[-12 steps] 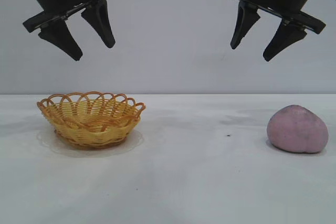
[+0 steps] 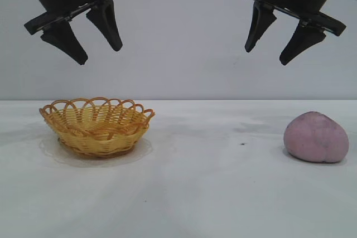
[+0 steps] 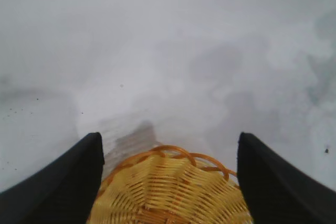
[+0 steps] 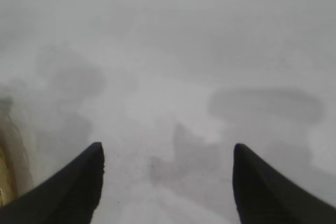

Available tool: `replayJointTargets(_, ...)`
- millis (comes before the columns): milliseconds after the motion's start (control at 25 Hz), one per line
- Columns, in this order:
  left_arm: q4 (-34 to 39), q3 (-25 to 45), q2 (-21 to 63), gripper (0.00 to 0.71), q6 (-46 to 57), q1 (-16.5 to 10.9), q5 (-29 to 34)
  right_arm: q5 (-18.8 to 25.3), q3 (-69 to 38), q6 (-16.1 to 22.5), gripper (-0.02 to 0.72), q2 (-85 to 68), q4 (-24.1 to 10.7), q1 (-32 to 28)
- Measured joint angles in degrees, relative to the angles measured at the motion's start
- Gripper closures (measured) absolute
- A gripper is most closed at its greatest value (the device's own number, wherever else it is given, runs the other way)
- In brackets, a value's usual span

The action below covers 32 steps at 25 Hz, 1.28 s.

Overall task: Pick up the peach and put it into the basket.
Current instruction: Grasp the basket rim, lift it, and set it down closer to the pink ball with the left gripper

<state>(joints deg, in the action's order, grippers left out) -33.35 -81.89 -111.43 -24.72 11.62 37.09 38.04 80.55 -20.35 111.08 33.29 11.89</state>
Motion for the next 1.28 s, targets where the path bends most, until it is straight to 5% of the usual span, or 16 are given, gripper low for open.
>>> replayJointTargets(240, 10.24, -2.23, 0.0, 0.191, 0.0, 0.0, 5.71, 0.0, 0.0, 0.0, 0.254, 0.0, 0.0, 0.0)
replayJointTargets(480, 15.7, -8.05, 0.0, 0.354, -5.7, 0.0, 13.75, 0.0, 0.0, 0.0, 0.254, 0.0, 0.0, 0.0)
replayJointTargets(960, 22.02, -14.75, -6.47, 0.382, -10.39, 0.12, 24.11, 0.0, 0.0, 0.0, 0.254, 0.0, -0.85, 0.0)
replayJointTargets(1280, 26.88, -17.9, -12.7, 0.382, -10.95, 3.43, 25.64, 0.0, 0.0, 0.0, 0.254, 0.0, -1.61, 0.0)
